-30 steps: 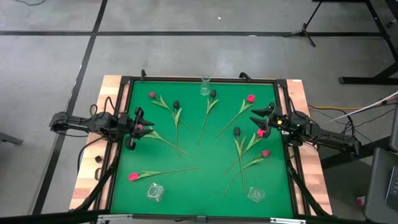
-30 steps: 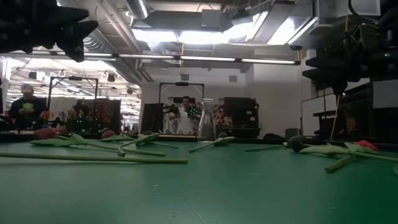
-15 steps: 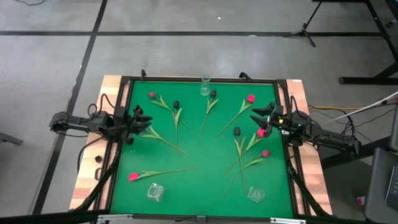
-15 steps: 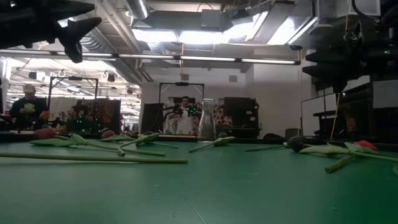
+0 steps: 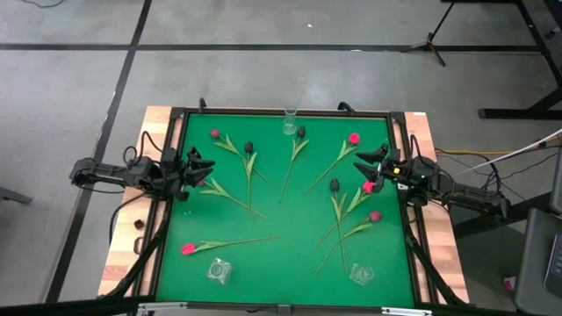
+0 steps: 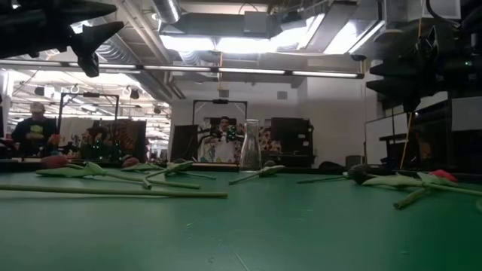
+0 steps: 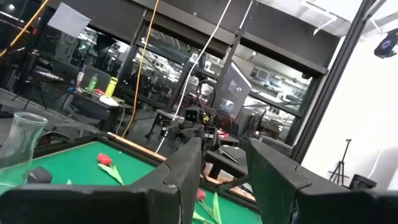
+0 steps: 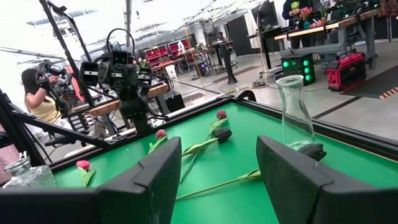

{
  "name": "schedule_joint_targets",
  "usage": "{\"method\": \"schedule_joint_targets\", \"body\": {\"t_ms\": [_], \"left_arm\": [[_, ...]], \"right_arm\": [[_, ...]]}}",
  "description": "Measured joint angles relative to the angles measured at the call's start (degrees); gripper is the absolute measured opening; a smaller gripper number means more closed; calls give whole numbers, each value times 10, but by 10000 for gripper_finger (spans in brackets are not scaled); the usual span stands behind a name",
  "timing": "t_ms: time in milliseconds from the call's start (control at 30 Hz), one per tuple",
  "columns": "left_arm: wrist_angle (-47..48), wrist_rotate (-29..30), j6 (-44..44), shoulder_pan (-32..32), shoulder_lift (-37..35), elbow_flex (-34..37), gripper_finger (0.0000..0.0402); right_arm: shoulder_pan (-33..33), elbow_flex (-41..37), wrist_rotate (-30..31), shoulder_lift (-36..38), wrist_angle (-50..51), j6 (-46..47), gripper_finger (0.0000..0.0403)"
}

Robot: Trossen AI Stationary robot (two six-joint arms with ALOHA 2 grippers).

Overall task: Sort flowers into vase by color
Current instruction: Put the middle dark red tulip into the top transparent vase

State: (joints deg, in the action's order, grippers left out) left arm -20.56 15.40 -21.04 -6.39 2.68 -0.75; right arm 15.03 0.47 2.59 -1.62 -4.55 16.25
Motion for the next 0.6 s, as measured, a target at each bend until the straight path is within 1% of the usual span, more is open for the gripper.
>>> {"method": "schedule_joint_targets", "body": {"t_ms": [100, 200, 333, 467, 600], "left_arm": [[0, 0, -9, 0, 0, 0, 125], [-5, 4, -59, 0, 0, 0, 125], [-30, 21, -90, 0, 0, -1, 125], [-12, 18, -83, 0, 1, -25, 125], [3, 10, -52, 0, 26, -58, 129]], "right_arm": [[0, 0, 0, 0, 1, 0, 209], [0, 0, 0, 0, 1, 0, 209], [0, 0, 0, 0, 1, 0, 209], [0, 0, 0, 0, 1, -1, 209], [0, 0, 19, 0, 1, -1, 209]]}}
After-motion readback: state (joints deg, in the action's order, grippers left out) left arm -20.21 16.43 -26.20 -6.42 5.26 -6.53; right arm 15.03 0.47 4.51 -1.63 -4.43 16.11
